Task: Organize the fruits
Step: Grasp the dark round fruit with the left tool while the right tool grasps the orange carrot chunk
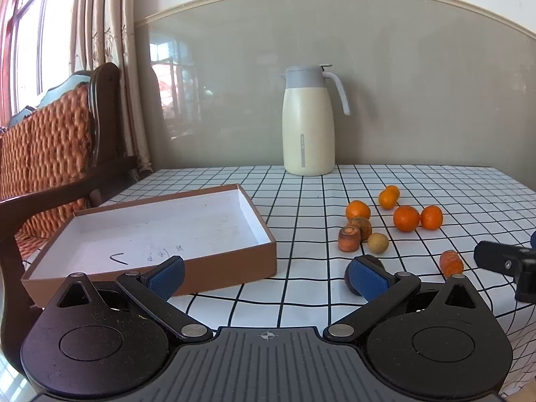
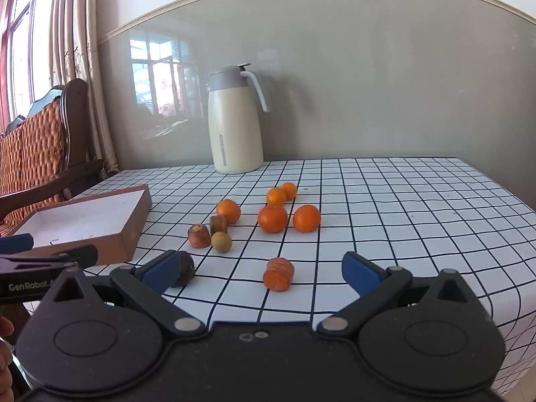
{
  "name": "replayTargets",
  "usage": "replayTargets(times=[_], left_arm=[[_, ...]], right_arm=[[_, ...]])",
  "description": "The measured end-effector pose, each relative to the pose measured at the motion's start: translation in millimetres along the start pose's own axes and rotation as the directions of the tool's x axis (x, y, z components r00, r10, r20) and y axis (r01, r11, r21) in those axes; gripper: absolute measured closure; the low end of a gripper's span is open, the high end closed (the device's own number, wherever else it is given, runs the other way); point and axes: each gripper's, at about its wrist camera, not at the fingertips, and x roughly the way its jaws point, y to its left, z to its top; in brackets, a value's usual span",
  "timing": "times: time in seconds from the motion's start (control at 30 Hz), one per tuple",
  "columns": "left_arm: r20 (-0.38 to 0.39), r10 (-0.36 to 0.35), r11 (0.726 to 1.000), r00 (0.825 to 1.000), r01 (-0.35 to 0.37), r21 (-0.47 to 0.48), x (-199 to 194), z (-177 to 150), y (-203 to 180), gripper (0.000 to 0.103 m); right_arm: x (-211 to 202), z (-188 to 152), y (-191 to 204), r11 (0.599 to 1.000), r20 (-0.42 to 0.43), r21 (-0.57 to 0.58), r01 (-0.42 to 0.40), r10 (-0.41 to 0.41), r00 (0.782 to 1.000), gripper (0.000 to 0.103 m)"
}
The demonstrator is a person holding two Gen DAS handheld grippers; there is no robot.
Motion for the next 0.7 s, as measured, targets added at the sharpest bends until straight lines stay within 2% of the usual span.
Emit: replayTargets(times=[0.13, 0.3, 0.4, 0.6, 0.7], left_arm=[[-0.014, -0.005, 1.0, 1.0, 0.005, 0.007, 4, 1, -2, 0.0], [-0.034, -0.048, 0.999, 0.998, 0.048, 0.012, 11, 1, -6, 0.0], [-0.05, -0.074, 0.996, 0.996, 0.076, 0.036, 16, 0, -16, 0.0], [-0.061, -0.107, 0.991, 0.992, 0.111, 0.071, 23, 3, -33, 0.0], [-0.081, -0.12, 0.99, 0.989, 0.125, 0.061, 30, 3, -36, 0.0]], right_arm=[[4, 0, -3, 0.999, -0.018, 0.033, -0.012, 0.013, 1.0, 0.006], [12, 0, -9, 0.998, -0.061, 0.056, 0.038, -0.035, 0.998, 0.006], [15, 1, -12, 0.997, -0.075, 0.07, 0.041, -0.036, 0.997, 0.006], [22, 2, -11, 0.997, -0.088, 0.048, 0.053, -0.049, 0.995, 0.013], [26, 4, -15, 0.997, -0.101, 0.063, 0.054, -0.047, 0.994, 0.013]])
